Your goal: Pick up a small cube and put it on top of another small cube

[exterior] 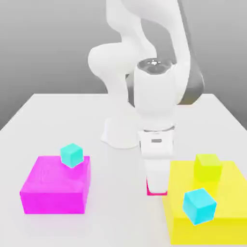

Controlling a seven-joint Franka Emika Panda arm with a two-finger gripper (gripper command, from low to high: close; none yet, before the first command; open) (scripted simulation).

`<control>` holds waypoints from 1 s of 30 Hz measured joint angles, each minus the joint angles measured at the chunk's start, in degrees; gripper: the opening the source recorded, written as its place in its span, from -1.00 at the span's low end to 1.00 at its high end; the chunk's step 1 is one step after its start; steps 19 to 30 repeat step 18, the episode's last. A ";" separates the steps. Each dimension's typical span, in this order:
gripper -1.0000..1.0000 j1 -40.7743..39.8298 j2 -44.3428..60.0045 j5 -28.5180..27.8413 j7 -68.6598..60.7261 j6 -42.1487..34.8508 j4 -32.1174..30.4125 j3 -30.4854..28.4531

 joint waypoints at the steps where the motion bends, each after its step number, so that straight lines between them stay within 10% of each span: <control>1: -1.00 0.81 -1.37 -0.23 0.94 -2.10 0.88 0.74; 9: -1.00 4.80 -11.72 -8.39 9.64 -17.10 4.55 9.79; 14: -1.00 4.93 -5.64 -11.10 10.12 -9.17 0.84 10.86; 15: 1.00 4.92 -4.33 -11.13 10.11 -7.40 0.35 10.87; 30: 1.00 4.92 -4.33 -11.13 10.11 -7.40 0.35 10.87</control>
